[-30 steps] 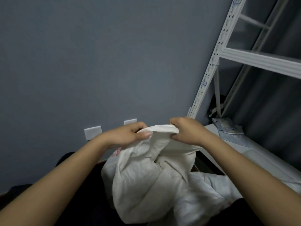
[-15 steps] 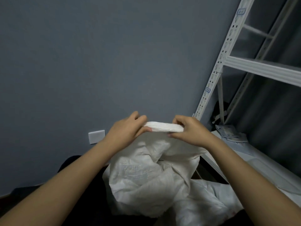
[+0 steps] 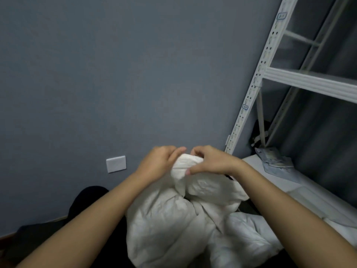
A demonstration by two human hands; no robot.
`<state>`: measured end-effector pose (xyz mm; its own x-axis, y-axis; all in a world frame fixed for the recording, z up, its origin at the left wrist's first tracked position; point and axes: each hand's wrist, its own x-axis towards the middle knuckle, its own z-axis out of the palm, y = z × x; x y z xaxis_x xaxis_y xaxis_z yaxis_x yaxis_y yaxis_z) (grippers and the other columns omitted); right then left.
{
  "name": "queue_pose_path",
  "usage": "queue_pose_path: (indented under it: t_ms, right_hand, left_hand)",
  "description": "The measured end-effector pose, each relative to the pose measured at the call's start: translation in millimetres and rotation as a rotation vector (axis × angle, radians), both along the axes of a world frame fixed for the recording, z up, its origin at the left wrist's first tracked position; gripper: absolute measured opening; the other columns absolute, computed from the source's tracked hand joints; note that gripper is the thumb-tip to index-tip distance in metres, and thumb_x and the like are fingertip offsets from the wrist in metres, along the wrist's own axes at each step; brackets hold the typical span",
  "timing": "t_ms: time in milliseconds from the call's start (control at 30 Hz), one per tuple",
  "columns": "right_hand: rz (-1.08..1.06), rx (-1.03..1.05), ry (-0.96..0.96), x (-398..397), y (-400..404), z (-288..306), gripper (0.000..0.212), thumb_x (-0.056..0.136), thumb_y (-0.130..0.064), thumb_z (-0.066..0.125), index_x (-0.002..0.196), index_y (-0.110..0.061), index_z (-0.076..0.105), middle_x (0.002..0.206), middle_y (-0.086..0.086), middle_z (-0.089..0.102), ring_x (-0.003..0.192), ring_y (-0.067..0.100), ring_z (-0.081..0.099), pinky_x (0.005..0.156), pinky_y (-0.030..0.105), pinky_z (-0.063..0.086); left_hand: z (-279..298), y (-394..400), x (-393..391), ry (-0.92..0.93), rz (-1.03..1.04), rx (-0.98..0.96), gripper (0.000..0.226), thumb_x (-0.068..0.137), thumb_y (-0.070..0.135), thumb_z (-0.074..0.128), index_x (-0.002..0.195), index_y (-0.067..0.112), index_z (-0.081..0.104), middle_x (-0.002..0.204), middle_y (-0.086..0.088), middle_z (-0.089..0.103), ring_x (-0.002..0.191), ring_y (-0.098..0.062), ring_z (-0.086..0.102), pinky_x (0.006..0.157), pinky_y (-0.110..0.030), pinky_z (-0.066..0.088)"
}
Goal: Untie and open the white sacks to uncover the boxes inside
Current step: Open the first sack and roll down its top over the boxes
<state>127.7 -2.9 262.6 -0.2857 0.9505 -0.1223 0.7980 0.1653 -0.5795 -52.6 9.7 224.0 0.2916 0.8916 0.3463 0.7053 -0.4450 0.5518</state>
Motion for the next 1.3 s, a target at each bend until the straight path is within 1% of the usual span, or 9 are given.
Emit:
queue_pose_path:
  t_ms: [100,233,400,533,700,867,1000,1167,1300]
  right_hand:
    - [-0.003,0.150,-0.259,5.5,-5.3,-7.6,0.027,0.080,-0.032,0.075,0.074,-0.016,0.054,0.067,-0.006,0.052,0.066,0.013,0.049,0.047,0.016,0.031]
    - [0.024,-0.133,0.179,-0.9,-7.7,-13.5,0.021,0.076,-0.024,0.080,0.091,-0.013,0.070,0.085,-0.003,0.069,0.078,0.008,0.062,0.073,0.018,0.046]
    - [0.000,0.142,-0.036,19.4,-5.3,-23.5,0.034,0.082,-0.040,0.073,0.066,-0.016,0.054,0.058,-0.006,0.045,0.051,0.004,0.038,0.051,0.022,0.028]
    - [-0.008,-0.173,0.350,15.8,-11.4,-31.2,0.027,0.087,-0.029,0.070,0.100,-0.006,0.068,0.085,0.009,0.068,0.077,0.007,0.060,0.073,0.031,0.049]
    - [-0.054,0.052,0.226,28.3,-11.0,-31.7,0.020,0.088,-0.030,0.068,0.080,-0.013,0.064,0.064,-0.014,0.054,0.056,-0.001,0.047,0.055,0.014,0.036]
    - [-0.054,-0.207,0.555,17.4,-13.1,-40.7,0.023,0.097,-0.036,0.050,0.101,-0.021,0.068,0.088,-0.019,0.065,0.078,-0.013,0.058,0.071,0.006,0.042]
    - [-0.116,0.020,0.419,26.0,-9.8,-49.0,0.023,0.094,-0.032,0.059,0.083,-0.012,0.066,0.072,-0.006,0.058,0.066,0.004,0.051,0.065,0.021,0.040]
    - [-0.139,-0.231,0.771,19.3,-10.0,-52.5,0.032,0.097,-0.029,0.053,0.105,-0.002,0.068,0.091,0.008,0.070,0.085,0.018,0.067,0.074,0.024,0.052]
    - [-0.139,0.163,0.220,35.8,-5.2,-52.5,0.025,0.092,-0.041,0.058,0.081,-0.020,0.065,0.071,-0.007,0.061,0.066,0.006,0.055,0.065,0.027,0.042]
  left_hand:
    - [8.0,5.5,-8.9,0.199,0.118,0.067,0.059,0.096,0.056,0.031,0.059,0.012,0.045,0.063,-0.002,0.056,0.074,-0.028,0.056,0.060,-0.032,0.034]
    - [2.1,-13.7,16.4,0.283,-0.011,0.213,0.047,0.097,0.053,0.031,0.084,0.019,0.061,0.095,-0.004,0.063,0.099,-0.024,0.058,0.067,-0.030,0.032]
    - [8.8,4.1,-8.0,0.193,0.086,0.017,0.060,0.098,0.053,0.030,0.055,0.012,0.040,0.063,-0.006,0.056,0.080,-0.031,0.059,0.059,-0.031,0.032]
    - [-4.5,-8.4,8.6,0.359,-0.113,0.313,0.042,0.095,0.058,0.029,0.082,0.022,0.045,0.087,0.005,0.057,0.088,-0.019,0.055,0.064,-0.030,0.029]
    - [7.3,18.5,-12.8,0.148,-0.059,-0.094,0.060,0.095,0.057,0.034,0.068,0.007,0.053,0.065,-0.005,0.055,0.067,-0.021,0.053,0.065,-0.032,0.038]
    - [-9.8,-3.7,14.7,0.375,-0.046,0.272,0.048,0.092,0.064,0.028,0.089,0.019,0.046,0.100,0.000,0.063,0.096,-0.023,0.058,0.067,-0.032,0.036]
    - [-3.9,28.2,-12.2,0.239,-0.031,-0.071,0.061,0.088,0.070,0.033,0.073,0.015,0.055,0.079,0.000,0.064,0.086,-0.025,0.060,0.071,-0.033,0.045]
    - [-11.3,16.7,4.7,0.485,-0.216,0.228,0.047,0.093,0.061,0.032,0.101,0.020,0.053,0.101,0.003,0.059,0.098,-0.020,0.056,0.070,-0.031,0.038]
    - [-1.9,36.8,-10.6,0.365,-0.123,0.079,0.045,0.098,0.051,0.031,0.092,0.015,0.058,0.096,0.000,0.065,0.094,-0.023,0.059,0.075,-0.035,0.045]
